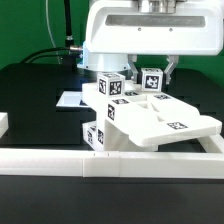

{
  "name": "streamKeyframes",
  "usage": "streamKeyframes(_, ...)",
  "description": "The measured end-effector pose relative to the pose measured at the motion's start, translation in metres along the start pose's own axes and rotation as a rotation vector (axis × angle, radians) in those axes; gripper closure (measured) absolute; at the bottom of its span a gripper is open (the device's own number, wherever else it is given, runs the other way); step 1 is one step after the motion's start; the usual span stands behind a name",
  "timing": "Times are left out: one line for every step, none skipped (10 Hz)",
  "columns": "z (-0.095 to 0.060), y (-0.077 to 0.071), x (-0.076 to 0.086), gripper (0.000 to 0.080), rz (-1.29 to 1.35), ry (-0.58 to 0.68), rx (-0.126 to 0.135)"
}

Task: Assemble chair

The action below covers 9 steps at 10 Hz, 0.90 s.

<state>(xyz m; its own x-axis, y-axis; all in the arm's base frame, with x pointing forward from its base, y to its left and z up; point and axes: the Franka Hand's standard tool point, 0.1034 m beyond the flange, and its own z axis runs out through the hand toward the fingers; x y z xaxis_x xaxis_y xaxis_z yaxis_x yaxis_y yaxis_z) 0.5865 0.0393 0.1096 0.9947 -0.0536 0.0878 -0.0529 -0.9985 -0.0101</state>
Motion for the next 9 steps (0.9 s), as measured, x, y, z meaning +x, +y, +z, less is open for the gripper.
streamKeyframes(0.0001, 0.0000, 0.0000, 0.0534, 0.019, 0.000, 0.000)
streamKeyframes(0.0001, 0.0001, 0.0000, 0.0534, 0.019, 0.000, 0.000)
streamKeyframes(0.0001, -0.0006, -0.0001, 0.0534, 0.089, 0.000, 0.004)
streamKeyframes(0.0005, -0.0012, -0.0006, 0.0534, 0.191, 0.000, 0.008)
streamKeyframes(0.0007, -0.0017, -0.0005, 0.0534, 0.309, 0.009, 0.020)
streamKeyframes(0.0007, -0.0013, 0.0003, 0.0534, 0.418, 0.023, 0.039)
streamKeyframes(0.0006, 0.0000, 0.0020, 0.0534, 0.487, 0.043, 0.057)
streamKeyframes(0.0002, -0.0009, 0.0034, 0.0534, 0.582, 0.054, 0.064)
streamKeyframes(0.0002, -0.0011, 0.0036, 0.0534, 0.635, 0.052, 0.065)
